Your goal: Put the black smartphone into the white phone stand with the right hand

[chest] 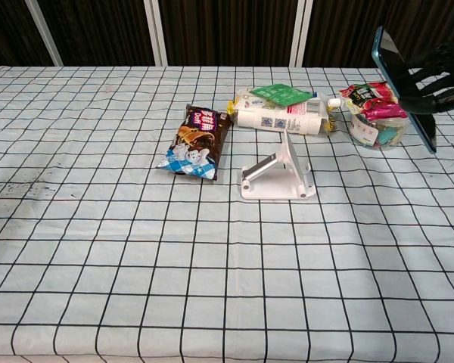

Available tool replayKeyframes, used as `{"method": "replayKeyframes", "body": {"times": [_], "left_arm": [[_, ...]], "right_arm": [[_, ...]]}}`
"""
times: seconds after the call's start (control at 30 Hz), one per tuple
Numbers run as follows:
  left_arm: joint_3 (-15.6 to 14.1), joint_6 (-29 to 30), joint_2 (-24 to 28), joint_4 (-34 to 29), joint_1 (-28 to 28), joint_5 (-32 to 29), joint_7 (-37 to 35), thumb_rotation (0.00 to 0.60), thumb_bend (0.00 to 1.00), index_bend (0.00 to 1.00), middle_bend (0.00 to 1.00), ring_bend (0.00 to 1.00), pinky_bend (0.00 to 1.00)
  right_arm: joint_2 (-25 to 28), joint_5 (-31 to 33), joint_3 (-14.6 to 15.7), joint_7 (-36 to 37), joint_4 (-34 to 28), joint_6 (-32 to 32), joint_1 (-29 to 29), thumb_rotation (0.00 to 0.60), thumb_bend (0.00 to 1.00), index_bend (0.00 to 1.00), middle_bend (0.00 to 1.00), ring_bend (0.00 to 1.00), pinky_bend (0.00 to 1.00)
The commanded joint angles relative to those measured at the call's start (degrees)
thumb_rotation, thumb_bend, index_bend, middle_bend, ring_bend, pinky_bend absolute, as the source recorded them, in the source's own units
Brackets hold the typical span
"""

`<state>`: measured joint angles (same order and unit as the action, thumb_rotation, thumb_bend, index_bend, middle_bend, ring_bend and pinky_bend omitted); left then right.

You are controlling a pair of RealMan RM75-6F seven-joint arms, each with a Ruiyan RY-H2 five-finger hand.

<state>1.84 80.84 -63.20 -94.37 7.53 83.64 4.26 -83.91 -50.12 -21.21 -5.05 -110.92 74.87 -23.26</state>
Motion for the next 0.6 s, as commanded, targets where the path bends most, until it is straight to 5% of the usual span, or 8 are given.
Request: {"method": "replayKeyframes", "body": {"times": [0.03, 0.33, 0.6], "left_arm": [[-0.01, -0.01, 0.04, -0.02, 0.0, 0.03, -0.11, 0.6, 0.0, 0.0, 0.0, 0.0, 0.0], [-0.09, -0.31, 0.22, 0.08, 0.12, 0.18, -0.81, 0.6, 0.0, 0.0, 0.0, 0.0, 0.0], [-0.07, -0.86, 0.32, 0.0, 0.27, -0.21, -1.11, 0.6, 0.0, 0.0, 0.0, 0.0, 0.0]], "right_arm": [[-2.73, -1.46, -0.57, 4.46, 0.12, -0.26, 0.38, 0.6, 0.49, 0.77, 0.69, 0.41, 0.26], [-9.15, -3.98, -1.08, 10.11, 3.79, -0.51, -0.88, 0.6, 0.49, 0.76, 0.69, 0.41, 0.26], [-9.72, -8.97, -0.16, 19.27, 8.93, -6.66, -1.6, 0.6, 0.48, 0.76, 0.69, 0.41, 0.26]]}}
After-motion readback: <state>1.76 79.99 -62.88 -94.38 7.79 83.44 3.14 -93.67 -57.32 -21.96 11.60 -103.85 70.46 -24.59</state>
